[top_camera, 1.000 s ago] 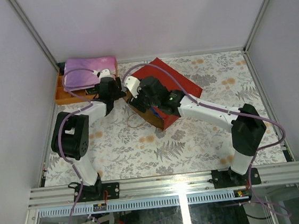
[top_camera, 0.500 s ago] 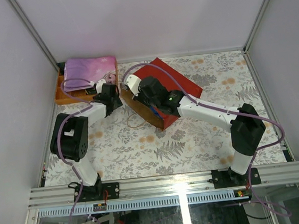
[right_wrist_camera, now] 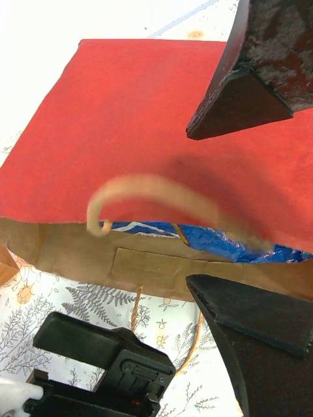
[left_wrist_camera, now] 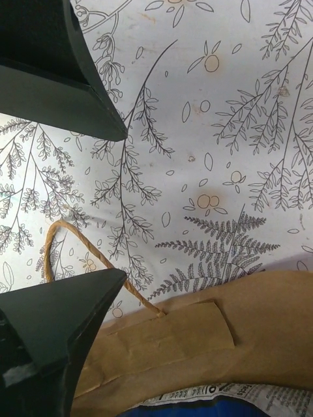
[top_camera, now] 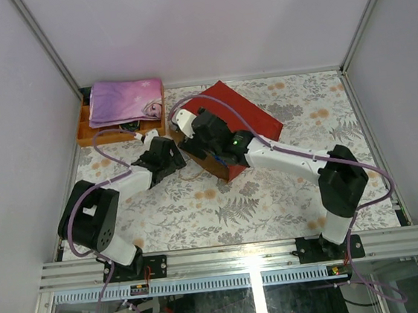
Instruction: Take the snacks out of the paper bag
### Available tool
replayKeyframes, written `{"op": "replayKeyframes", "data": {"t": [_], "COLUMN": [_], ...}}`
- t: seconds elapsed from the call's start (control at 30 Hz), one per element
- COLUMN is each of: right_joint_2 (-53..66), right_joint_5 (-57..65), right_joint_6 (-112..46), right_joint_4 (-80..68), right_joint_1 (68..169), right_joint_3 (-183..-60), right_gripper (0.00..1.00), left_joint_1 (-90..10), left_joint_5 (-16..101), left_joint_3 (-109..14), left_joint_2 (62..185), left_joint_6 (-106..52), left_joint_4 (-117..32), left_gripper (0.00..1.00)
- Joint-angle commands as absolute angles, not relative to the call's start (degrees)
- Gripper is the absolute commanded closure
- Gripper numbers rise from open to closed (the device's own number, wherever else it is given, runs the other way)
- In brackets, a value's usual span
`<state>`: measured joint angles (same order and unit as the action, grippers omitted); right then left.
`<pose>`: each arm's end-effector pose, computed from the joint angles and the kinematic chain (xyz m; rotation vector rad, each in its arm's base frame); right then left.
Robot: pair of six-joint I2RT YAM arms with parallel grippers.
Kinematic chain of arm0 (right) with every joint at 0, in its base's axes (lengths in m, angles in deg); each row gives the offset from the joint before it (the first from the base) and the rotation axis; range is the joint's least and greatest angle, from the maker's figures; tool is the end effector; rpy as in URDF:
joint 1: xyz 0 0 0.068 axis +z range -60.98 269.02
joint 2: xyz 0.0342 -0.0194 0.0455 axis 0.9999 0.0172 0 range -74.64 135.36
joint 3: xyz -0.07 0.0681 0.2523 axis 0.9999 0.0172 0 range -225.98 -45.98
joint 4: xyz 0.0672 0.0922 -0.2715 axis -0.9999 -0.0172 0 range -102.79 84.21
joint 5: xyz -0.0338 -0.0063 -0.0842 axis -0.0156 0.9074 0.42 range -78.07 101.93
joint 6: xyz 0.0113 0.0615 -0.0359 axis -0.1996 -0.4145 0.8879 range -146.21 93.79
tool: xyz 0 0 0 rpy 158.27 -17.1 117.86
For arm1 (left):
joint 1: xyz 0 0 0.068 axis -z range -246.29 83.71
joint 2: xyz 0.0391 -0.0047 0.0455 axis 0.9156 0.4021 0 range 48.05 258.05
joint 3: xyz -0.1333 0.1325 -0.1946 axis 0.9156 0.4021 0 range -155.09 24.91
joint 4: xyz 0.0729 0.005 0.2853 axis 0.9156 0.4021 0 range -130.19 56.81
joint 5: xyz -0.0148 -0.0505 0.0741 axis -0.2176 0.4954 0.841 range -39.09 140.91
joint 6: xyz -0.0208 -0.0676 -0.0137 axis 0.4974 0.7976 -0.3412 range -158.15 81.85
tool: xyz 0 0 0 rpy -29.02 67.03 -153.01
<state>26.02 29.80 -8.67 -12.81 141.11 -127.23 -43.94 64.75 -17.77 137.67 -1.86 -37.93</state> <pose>0.3029 0.3592 0.2759 -0.9817 1.7529 0.0679 0.3194 -0.1158 0.1117 -0.3992 2.3712 -0.1829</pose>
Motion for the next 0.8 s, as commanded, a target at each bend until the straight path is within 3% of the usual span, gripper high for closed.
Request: {"op": "replayKeyframes", "data": {"t": [0.0, 0.53, 0.77], "right_joint_2": [28.2, 35.9, 36.2], "right_joint_5": [36.8, 57.9, 60.6], "right_joint_6": [-4.8, 5.1, 10.8], "right_joint_4": [-10.2, 1.4, 8.1], "right_joint_1": [144.2, 146.3, 146.2], "right_joint_3": [-127.9, -128.1, -125.4], "right_gripper": [0.09, 0.5, 0.86], "left_joint_1": [-44.3, -43.9, -42.2], "left_joint_5": [63.3, 57.9, 56.0], "left_joint_3": [-18.0, -22.0, -27.7], "left_joint_2": [137.0, 140.0, 146.1], "left_joint_6": [-0.5, 0.7, 1.5], "left_joint_4": [-41.9, -45.8, -46.3], "left_gripper": [0.2, 0.2, 0.2]}}
